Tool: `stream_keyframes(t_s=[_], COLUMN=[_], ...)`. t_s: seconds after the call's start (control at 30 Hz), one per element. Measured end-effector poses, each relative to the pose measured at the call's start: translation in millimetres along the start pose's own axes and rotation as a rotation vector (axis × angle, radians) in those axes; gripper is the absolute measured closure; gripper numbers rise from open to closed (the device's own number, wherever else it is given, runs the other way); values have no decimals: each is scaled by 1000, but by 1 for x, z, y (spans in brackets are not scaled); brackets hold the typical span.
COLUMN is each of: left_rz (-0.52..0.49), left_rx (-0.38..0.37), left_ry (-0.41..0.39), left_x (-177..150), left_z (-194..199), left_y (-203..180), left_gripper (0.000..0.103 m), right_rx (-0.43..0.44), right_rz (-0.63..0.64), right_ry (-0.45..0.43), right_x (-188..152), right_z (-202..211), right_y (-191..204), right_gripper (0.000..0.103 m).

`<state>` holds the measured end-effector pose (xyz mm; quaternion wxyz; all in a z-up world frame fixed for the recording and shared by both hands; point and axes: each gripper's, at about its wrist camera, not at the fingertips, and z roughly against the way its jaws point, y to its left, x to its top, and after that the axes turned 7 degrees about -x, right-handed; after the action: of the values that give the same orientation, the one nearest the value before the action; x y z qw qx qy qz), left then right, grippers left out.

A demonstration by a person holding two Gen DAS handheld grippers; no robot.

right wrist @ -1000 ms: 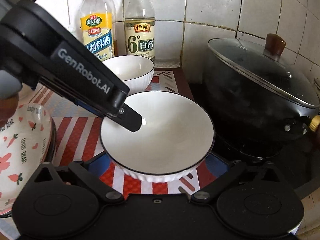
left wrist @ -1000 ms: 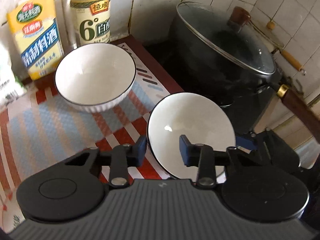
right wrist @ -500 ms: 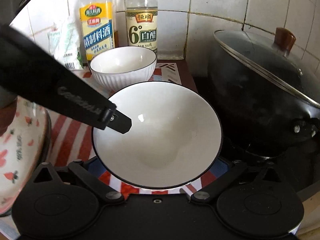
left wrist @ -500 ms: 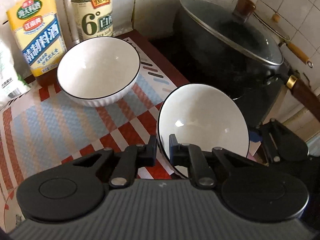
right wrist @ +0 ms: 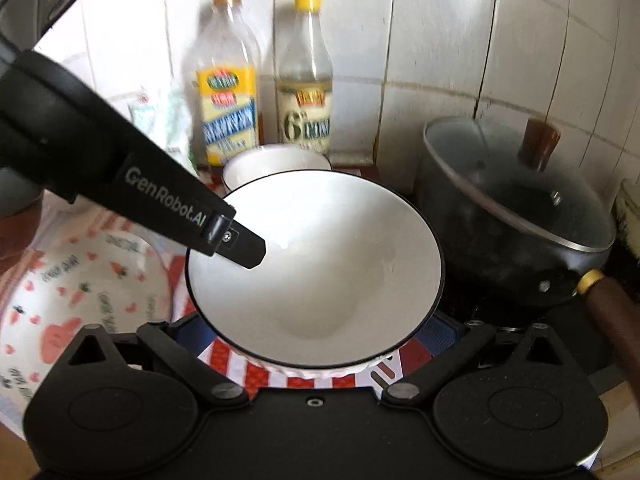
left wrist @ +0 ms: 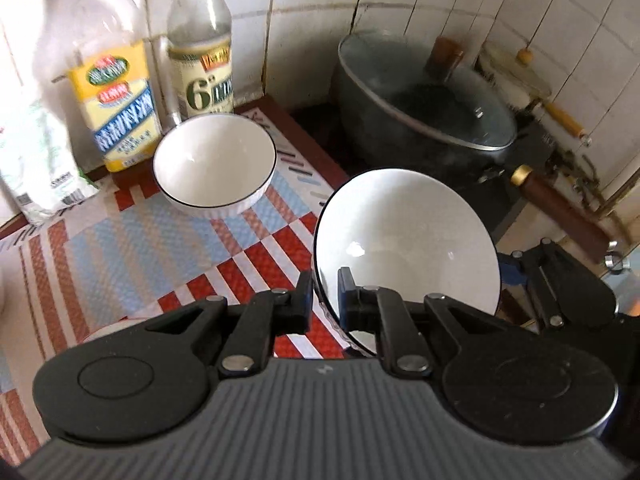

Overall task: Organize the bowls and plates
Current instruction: 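Lift the white bowl with both grippers and carry it over the plate stack, then lower the white bowl onto the bunny plate and open both grippers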

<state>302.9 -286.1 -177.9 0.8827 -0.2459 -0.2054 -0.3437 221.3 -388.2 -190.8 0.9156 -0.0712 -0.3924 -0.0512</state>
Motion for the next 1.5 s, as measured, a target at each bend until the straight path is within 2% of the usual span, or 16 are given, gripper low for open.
stream_keyframes(t_s=[0.13,0.5,0.83,1.17,1.5], left_rz=[-17,41,198,294,321], left_rx=[27,56,66,159,204], left_ry=[-2,-14,-28,5,34], left_x=[-4,-34,-87,-119,-119], left_z=[29,88,130,126,106], left_y=[-13,-19,8,48,80], left_gripper=[92,92,92,92,92], right_rx=[31,75,168,265,314], right_rz=[3,120,270,352,355], right_ry=[-29,-51,-74,-34,17], right_x=[6,12,-1,-11,-10], right_z=[25,79,113,90,52], right_y=[4,32,77,119,143], right_gripper=[0,0,0,0,0])
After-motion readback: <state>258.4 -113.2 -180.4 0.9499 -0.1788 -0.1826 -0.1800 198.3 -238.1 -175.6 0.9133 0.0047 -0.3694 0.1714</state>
